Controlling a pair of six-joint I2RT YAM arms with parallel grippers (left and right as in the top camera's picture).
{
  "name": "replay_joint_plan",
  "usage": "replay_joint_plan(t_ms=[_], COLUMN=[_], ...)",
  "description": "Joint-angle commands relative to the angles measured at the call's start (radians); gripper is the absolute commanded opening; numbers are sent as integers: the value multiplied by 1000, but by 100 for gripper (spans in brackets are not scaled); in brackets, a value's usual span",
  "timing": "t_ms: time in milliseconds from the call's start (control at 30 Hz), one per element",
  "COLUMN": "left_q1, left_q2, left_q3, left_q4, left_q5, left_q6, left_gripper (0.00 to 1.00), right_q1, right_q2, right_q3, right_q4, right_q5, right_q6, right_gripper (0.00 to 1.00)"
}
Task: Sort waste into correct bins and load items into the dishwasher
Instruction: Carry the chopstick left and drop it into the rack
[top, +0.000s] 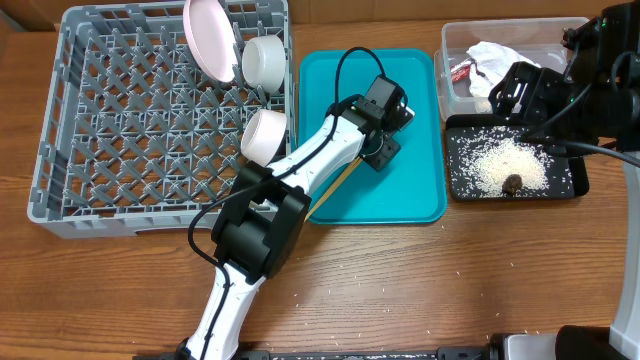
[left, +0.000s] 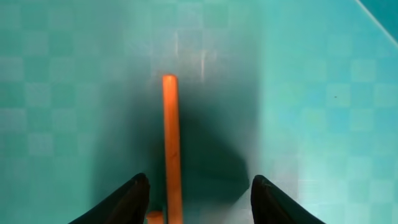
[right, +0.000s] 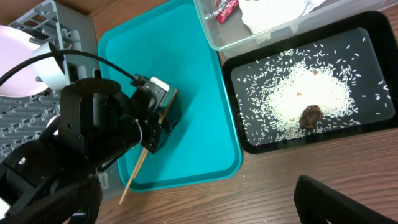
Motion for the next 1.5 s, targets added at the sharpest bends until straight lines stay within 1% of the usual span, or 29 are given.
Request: replay_joint_plan(t_ms=[0, 33, 100, 167, 300, 367, 467, 567, 667, 700, 733, 800, 967, 1033, 1133, 1167, 1200, 1233, 1267, 1333, 1400, 1433, 1467], left_q1=[3, 3, 3, 3, 3, 3, 3, 1, 0, 0, 0, 18, 113, 211, 337, 373, 387, 402, 417, 438, 446, 450, 453], left_q2=[22, 23, 23, 35, 54, 60, 60, 59, 59, 59, 59, 59, 59, 59, 22, -10, -28, -60, -94, -95, -93, -93, -93], left_q3=[13, 9, 3, 3, 2, 2, 8, 88, 307, 428, 502, 776, 1052, 1169, 1159, 1118, 1085, 1014, 909, 834, 761, 698, 675], left_q4=[1, 2, -2, -8, -26, -25, -10, -70, -277, -385, -448, -648, -848, -1011, -1013, -1013, -1013, -1013, -1013, -997, -914, -843, -818], left_q5=[-7, -2, 10, 9, 9, 9, 9, 10, 10, 9, 9, -29, -47, -48, 9, 44, 40, 10, -139, -349, -366, -370, -377], left_q6=[11, 15, 14, 14, 14, 14, 13, -11, -67, -69, -69, -95, -152, -171, -197, -209, -219, -222, -270, -361, -364, -365, -368], left_gripper=[47, 41, 36, 33, 25, 18, 4, 4, 4, 4, 4, 4, 4, 4, 4, 4, 4, 4, 4, 4, 4, 4, 4], right_q1=[-3, -3, -3, -3, -3, -3, -3, -3, -3, -3, -3, -3, -3, -3, -3, -3, -3, -3, -3, -3, -3, -3, -3], right_q2=[-6, -5, -5, -5, -5, -5, -5, -5, -5, -6, -5, -5, -5, -5, -6, -5, -5, -5, -5, -5, -5, -5, -5], right_q3=[7, 7, 7, 7, 7, 7, 7, 7, 7, 7, 7, 7, 7, 7, 7, 7, 7, 7, 7, 7, 7, 7, 7], right_q4=[5, 5, 5, 5, 5, 5, 5, 5, 5, 5, 5, 5, 5, 5, 5, 5, 5, 5, 5, 5, 5, 5, 5], right_q5=[11, 11, 11, 11, 11, 11, 11, 11, 11, 11, 11, 11, 11, 11, 11, 11, 11, 11, 11, 11, 11, 11, 11], right_q6=[0, 0, 0, 0, 0, 0, 0, 0, 0, 0, 0, 0, 0, 0, 0, 0, 0, 0, 0, 0, 0, 0, 0], right_gripper=[100, 100, 100, 100, 100, 100, 100, 100, 100, 100, 100, 100, 100, 100, 100, 100, 100, 100, 100, 100, 100, 100, 100])
